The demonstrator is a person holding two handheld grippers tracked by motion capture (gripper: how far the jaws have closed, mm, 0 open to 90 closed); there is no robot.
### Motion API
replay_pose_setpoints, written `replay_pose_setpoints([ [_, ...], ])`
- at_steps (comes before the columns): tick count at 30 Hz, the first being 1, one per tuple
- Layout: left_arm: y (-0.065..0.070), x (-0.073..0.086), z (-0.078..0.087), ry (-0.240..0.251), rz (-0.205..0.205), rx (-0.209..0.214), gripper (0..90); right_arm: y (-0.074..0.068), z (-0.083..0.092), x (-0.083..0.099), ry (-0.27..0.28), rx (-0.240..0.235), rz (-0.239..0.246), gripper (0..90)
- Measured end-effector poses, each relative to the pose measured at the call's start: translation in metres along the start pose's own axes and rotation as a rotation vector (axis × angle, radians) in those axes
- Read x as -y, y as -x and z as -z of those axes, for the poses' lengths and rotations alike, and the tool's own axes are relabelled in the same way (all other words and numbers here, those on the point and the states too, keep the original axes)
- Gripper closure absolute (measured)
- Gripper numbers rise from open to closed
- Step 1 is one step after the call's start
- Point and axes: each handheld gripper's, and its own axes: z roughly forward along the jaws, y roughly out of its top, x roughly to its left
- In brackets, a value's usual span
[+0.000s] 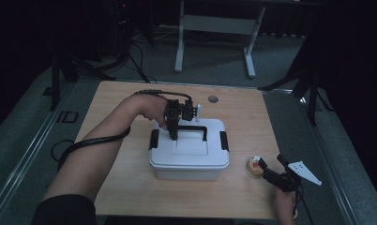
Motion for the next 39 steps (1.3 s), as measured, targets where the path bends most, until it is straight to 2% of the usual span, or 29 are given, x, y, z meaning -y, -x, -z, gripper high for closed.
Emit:
replay_pose_setpoints([
  [2,0.001,-0.001,-0.001,-0.015,-0.004,-0.001,66.6,0.0,0.0,0.0,0.0,0.0,0.0,11.4],
  [3,0.0,-0.001,-0.001,-0.016,0.007,0.013,68.8,0.0,0.0,0.0,0.0,0.0,0.0,11.3],
  [5,0.002,-0.003,-0.003,-0.029,-0.001,0.034,72.7,0.0,0.0,0.0,0.0,0.0,0.0,11.4],
  [6,0.003,-0.004,-0.005,-0.04,-0.004,0.054,77.6,0.0,0.0,0.0,-0.001,-0.001,-0.002,11.4],
  [8,0.005,-0.005,-0.005,-0.041,-0.01,0.044,79.6,0.0,0.0,0.0,-0.001,-0.002,-0.002,11.4],
  [9,0.004,-0.006,-0.005,-0.044,0.005,0.044,81.9,0.0,0.0,0.0,-0.002,-0.003,-0.003,11.4],
  [17,0.005,-0.006,-0.004,-0.046,0.019,0.039,83.1,0.001,0.0,0.0,-0.002,-0.002,-0.004,11.4],
  [18,0.005,-0.005,-0.004,-0.033,0.026,0.038,83.2,0.001,0.0,0.0,-0.002,-0.003,-0.004,11.4],
  [29,0.004,-0.003,0.0,-0.012,0.016,0.035,83.3,0.001,0.0,0.0,-0.001,-0.002,-0.005,11.4],
  [39,0.005,0.0,0.019,0.001,0.012,0.03,83.4,0.001,0.0,0.0,0.001,-0.002,-0.009,11.4],
])
